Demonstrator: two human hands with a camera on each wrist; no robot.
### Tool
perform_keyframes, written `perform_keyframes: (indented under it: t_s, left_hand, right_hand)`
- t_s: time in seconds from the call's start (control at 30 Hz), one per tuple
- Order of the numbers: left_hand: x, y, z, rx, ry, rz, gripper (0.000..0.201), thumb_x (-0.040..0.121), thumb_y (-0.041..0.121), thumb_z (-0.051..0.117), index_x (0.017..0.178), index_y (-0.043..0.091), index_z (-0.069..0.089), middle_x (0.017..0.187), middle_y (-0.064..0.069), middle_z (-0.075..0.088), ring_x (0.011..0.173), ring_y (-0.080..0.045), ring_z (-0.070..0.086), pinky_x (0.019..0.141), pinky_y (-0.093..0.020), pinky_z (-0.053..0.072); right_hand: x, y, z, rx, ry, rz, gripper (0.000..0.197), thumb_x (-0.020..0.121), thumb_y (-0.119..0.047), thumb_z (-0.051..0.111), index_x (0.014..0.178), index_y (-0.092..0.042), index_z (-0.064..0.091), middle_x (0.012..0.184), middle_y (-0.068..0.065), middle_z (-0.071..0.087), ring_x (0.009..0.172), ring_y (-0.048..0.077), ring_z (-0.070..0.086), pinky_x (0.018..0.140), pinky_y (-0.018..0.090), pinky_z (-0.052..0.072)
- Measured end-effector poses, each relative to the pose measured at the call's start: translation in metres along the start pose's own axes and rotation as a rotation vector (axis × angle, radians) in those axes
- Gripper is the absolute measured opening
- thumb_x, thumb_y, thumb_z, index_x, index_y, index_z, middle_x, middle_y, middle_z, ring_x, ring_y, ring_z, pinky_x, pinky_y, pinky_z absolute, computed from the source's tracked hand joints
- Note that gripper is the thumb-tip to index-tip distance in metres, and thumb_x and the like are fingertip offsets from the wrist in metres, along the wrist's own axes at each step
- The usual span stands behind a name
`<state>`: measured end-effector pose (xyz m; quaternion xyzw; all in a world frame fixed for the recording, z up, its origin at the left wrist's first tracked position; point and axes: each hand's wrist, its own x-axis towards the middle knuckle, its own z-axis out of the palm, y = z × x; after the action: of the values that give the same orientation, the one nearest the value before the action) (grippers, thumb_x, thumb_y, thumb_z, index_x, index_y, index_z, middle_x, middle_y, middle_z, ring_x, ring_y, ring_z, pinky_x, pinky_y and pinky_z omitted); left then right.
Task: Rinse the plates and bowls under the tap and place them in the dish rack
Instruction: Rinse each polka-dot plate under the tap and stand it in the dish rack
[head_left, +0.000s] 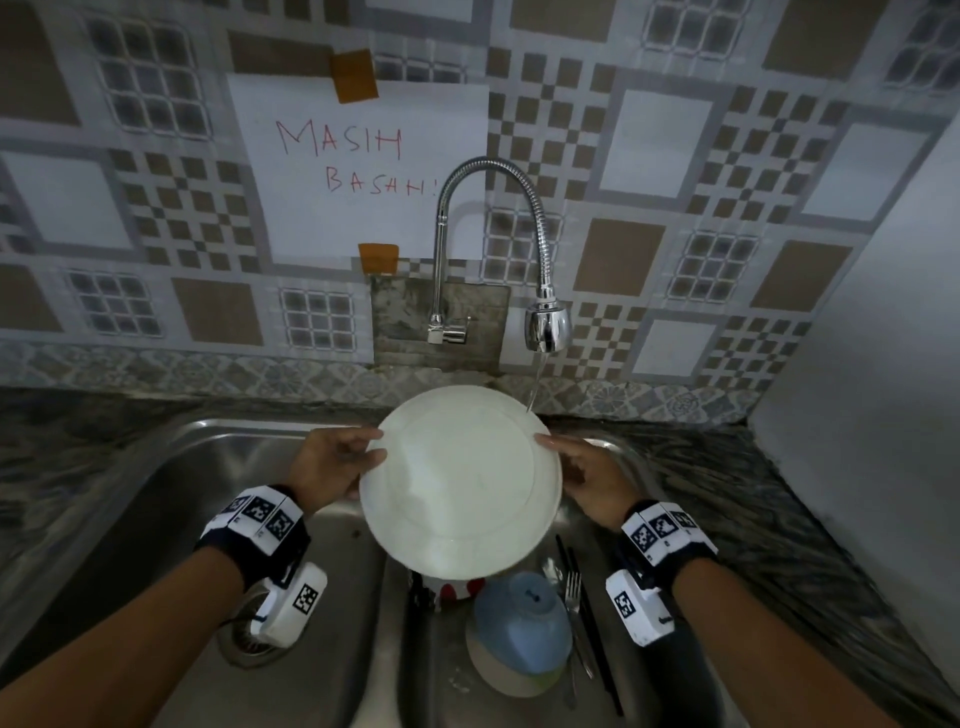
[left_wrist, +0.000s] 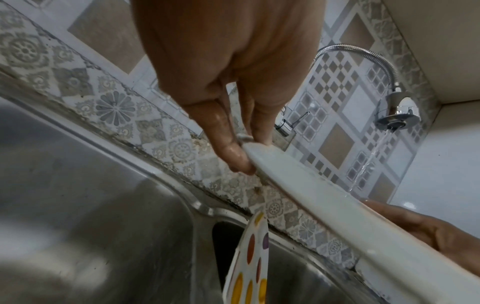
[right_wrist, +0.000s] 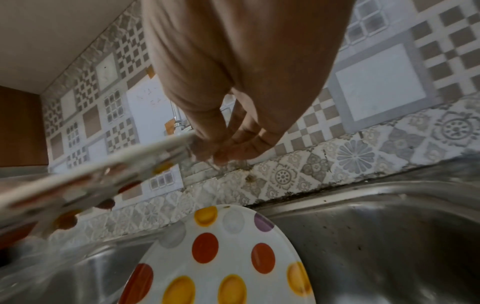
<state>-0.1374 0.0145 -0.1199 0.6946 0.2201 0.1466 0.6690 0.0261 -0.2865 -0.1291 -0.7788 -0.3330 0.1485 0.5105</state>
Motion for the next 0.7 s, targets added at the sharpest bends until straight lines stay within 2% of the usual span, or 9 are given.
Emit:
perform_keyframes:
  t_s: [0.07, 0.17, 0.3, 0.37, 0.43, 0.5, 0.57, 0.63, 0.7]
  left_hand:
    - [0.000, -0.005, 0.006, 0.040, -0.027, -0.021, 0.032, 0.086, 0.006, 0.068, 0.117, 0.004, 0.064, 0.099, -0.014, 0.067, 0.078, -0.025, 0.065, 0.058, -0.035, 0.060]
    - [-0.004, -0.009, 0.016, 0.108, -0.065, -0.025, 0.029, 0.085, 0.015, 0.070, 0.113, 0.010, 0.068, 0.101, -0.013, 0.072, 0.085, -0.027, 0.069, 0.070, -0.037, 0.060]
    - [-0.015, -0.011, 0.027, 0.002, -0.271, -0.060, 0.049, 0.081, 0.048, 0.061, 0.118, 0.016, 0.067, 0.113, -0.004, 0.070, 0.107, -0.023, 0.065, 0.081, -0.029, 0.054]
    - [-0.018, -0.017, 0.028, -0.047, -0.367, 0.000, 0.078, 0.070, 0.071, 0.061, 0.123, 0.015, 0.063, 0.125, 0.002, 0.064, 0.115, -0.018, 0.061, 0.091, -0.029, 0.050]
    - [-0.021, -0.022, 0.031, -0.075, -0.433, 0.082, 0.096, 0.061, 0.073, 0.069, 0.131, 0.009, 0.055, 0.131, -0.001, 0.060, 0.120, -0.018, 0.058, 0.098, -0.030, 0.048]
    - [-0.024, -0.023, 0.039, -0.058, -0.454, 0.163, 0.090, 0.063, 0.057, 0.079, 0.133, 0.007, 0.052, 0.127, -0.007, 0.064, 0.117, -0.018, 0.060, 0.093, -0.026, 0.051]
    - [-0.023, -0.022, 0.051, -0.101, -0.469, 0.160, 0.070, 0.057, 0.040, 0.089, 0.116, 0.009, 0.068, 0.110, -0.004, 0.072, 0.103, -0.016, 0.067, 0.083, -0.023, 0.054]
    - [-0.019, -0.023, 0.063, -0.144, -0.375, 0.124, 0.052, 0.045, 0.047, 0.092, 0.086, 0.017, 0.079, 0.088, 0.002, 0.074, 0.085, -0.016, 0.067, 0.072, -0.023, 0.056]
    - [-0.016, -0.025, 0.064, -0.092, -0.273, 0.117, 0.044, 0.050, 0.056, 0.085, 0.078, 0.024, 0.078, 0.080, 0.004, 0.072, 0.079, -0.022, 0.060, 0.072, -0.032, 0.056]
  right_hand:
    - [-0.008, 0.003, -0.007, -0.033, 0.013, -0.013, 0.054, 0.081, 0.007, 0.066, 0.117, -0.033, 0.061, 0.129, -0.007, 0.056, 0.114, -0.006, 0.055, 0.100, 0.014, 0.043]
    - [-0.017, 0.010, -0.017, -0.086, 0.016, 0.036, 0.045, 0.086, -0.001, 0.063, 0.118, -0.033, 0.060, 0.134, -0.003, 0.055, 0.121, 0.003, 0.052, 0.102, 0.013, 0.040]
    - [-0.032, 0.014, -0.027, -0.072, 0.118, 0.002, 0.045, 0.075, -0.042, 0.073, 0.115, -0.022, 0.066, 0.128, 0.004, 0.061, 0.119, 0.015, 0.057, 0.104, 0.027, 0.044]
    - [-0.035, 0.019, -0.032, -0.099, 0.147, 0.011, 0.030, 0.087, -0.019, 0.065, 0.117, -0.019, 0.065, 0.125, 0.004, 0.063, 0.113, 0.008, 0.060, 0.101, 0.025, 0.046]
    - [-0.038, 0.021, -0.038, -0.097, 0.202, 0.058, 0.034, 0.092, 0.000, 0.053, 0.109, -0.025, 0.066, 0.114, 0.001, 0.066, 0.096, -0.009, 0.062, 0.086, 0.011, 0.048]
    - [-0.041, 0.017, -0.042, -0.173, 0.251, 0.092, 0.026, 0.095, -0.013, 0.052, 0.097, -0.035, 0.066, 0.087, -0.012, 0.065, 0.073, -0.014, 0.060, 0.067, 0.007, 0.043]
    - [-0.046, 0.013, -0.046, -0.238, 0.272, 0.103, 0.018, 0.096, -0.030, 0.050, 0.091, -0.029, 0.068, 0.072, -0.013, 0.059, 0.065, -0.003, 0.056, 0.061, 0.014, 0.039]
    - [-0.051, 0.005, -0.048, -0.283, 0.267, 0.122, 0.025, 0.096, -0.032, 0.049, 0.075, -0.026, 0.062, 0.069, -0.014, 0.056, 0.067, 0.004, 0.054, 0.060, 0.011, 0.037]
    - [-0.055, 0.004, -0.049, -0.277, 0.270, 0.127, 0.031, 0.097, -0.033, 0.048, 0.066, -0.031, 0.055, 0.069, -0.018, 0.054, 0.068, -0.004, 0.052, 0.059, 0.006, 0.035]
